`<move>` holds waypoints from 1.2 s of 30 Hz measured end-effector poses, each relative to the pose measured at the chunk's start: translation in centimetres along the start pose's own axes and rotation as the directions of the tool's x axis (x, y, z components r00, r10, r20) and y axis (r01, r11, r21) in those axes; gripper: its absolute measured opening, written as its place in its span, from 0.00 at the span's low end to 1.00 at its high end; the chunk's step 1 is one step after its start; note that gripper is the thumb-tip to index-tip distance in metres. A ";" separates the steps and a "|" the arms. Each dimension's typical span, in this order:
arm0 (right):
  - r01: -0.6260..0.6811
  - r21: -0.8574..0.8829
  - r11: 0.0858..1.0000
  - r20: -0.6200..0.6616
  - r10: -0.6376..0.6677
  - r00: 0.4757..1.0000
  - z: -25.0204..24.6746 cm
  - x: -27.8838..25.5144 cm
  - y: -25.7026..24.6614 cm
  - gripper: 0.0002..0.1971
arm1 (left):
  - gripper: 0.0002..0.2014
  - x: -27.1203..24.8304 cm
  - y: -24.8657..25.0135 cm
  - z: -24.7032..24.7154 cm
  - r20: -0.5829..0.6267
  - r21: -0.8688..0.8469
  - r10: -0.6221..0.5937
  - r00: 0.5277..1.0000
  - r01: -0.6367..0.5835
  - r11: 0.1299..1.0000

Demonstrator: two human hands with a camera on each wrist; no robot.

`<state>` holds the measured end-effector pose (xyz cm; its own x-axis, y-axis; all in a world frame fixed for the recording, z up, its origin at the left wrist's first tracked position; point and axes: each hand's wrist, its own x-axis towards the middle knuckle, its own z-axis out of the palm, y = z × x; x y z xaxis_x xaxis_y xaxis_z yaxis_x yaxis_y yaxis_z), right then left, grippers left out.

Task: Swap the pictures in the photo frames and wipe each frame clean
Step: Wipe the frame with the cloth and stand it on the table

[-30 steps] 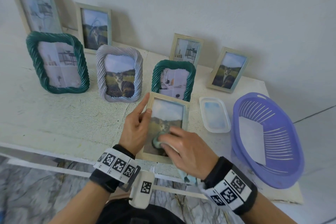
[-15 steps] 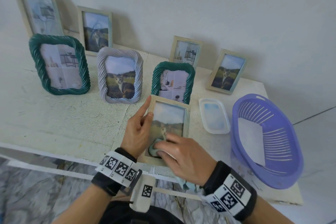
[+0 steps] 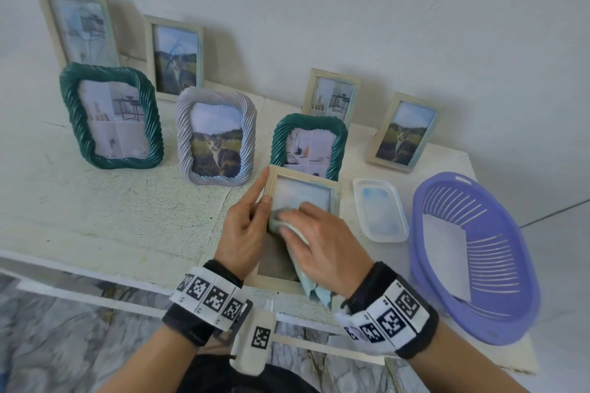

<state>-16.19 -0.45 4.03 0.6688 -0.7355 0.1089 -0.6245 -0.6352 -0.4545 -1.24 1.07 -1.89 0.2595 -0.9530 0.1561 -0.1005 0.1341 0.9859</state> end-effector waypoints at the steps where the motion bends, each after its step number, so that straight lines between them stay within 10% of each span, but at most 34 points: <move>1: 0.025 0.028 0.999 0.033 -0.026 0.999 0.3 -0.5 -0.4 0.12 | 0.23 0.3 -0.3 -0.2 -0.009 -0.011 -0.011 1.000 0.011 1.000; 10: 0.106 -0.125 0.987 0.248 -0.072 0.966 -0.5 -2.7 0.3 0.20 | 0.23 0.5 -1.2 -0.5 -0.050 0.026 -0.038 0.998 0.039 0.999; 17: -0.047 -0.444 0.895 0.034 0.069 0.997 -1.9 -2.0 1.6 0.13 | 0.23 0.8 -0.6 -0.6 -0.039 0.049 -0.025 0.999 0.027 0.998; 24: -0.216 -0.434 0.875 -0.156 0.163 0.974 -2.3 1.4 2.1 0.05 | 0.24 -0.2 0.2 0.0 0.024 0.031 0.012 1.000 -0.013 0.999; 30: -0.095 -0.411 0.907 0.006 0.107 0.994 -0.8 2.9 1.0 0.24 | 0.25 0.1 -0.1 -0.2 0.043 0.014 0.064 0.997 -0.064 0.998; 36: -0.035 -0.249 0.968 -0.054 0.022 0.998 -0.6 3.1 -0.6 0.17 | 0.25 0.4 0.2 -0.6 0.057 0.010 0.080 0.995 -0.081 0.997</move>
<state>-14.02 -2.46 5.16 0.6323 -0.7608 0.1462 -0.7281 -0.6480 -0.2234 -0.59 0.86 -1.59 0.1953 -0.9531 0.2312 -0.1311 0.2082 0.9693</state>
